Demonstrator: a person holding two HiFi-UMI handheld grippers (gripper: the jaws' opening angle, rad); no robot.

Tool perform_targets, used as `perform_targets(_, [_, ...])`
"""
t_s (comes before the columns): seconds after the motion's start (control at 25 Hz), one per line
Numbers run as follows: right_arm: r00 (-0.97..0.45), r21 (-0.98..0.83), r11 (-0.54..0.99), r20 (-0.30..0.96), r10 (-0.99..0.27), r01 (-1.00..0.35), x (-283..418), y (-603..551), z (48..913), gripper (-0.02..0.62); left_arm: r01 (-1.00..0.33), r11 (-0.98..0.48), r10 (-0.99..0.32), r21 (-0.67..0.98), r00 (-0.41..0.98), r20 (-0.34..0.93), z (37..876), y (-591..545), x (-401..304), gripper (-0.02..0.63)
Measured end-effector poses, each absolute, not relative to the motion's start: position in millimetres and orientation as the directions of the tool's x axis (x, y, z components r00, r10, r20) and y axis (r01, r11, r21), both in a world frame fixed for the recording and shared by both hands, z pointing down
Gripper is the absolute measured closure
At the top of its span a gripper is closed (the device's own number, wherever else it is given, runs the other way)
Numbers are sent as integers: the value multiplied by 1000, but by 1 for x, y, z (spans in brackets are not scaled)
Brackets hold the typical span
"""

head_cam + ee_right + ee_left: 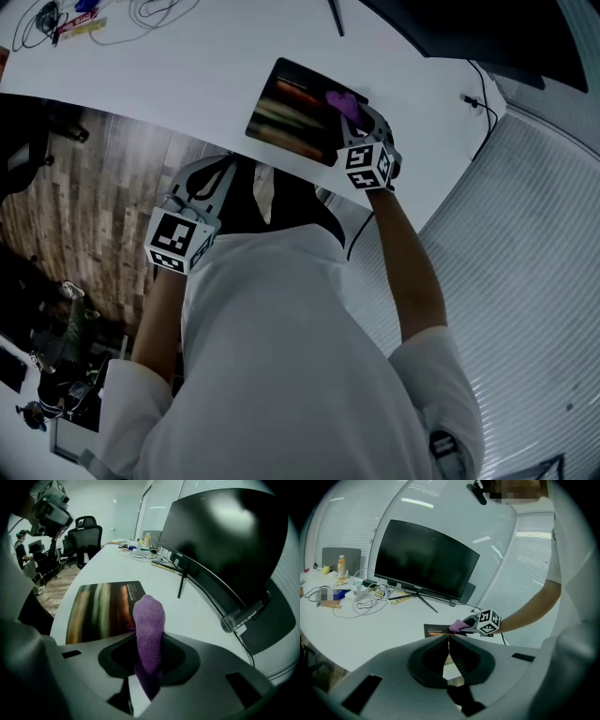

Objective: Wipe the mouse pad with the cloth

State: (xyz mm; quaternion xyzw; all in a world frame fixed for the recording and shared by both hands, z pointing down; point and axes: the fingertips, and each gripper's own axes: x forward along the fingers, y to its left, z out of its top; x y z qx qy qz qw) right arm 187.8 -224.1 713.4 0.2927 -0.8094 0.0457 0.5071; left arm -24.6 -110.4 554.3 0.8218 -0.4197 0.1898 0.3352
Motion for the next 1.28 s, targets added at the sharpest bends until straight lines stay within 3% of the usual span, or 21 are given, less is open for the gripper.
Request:
perform_targets(0.52, [-374, 143, 873, 862, -341, -466, 154, -155, 712, 468, -823, -412, -578, 390, 567, 586, 556, -90, -32, 583])
perform_targets(1.28, [-541, -229, 923, 841, 27, -311, 82, -75, 692, 468, -843, -383, -621, 377, 537, 571, 548, -91, -54, 583])
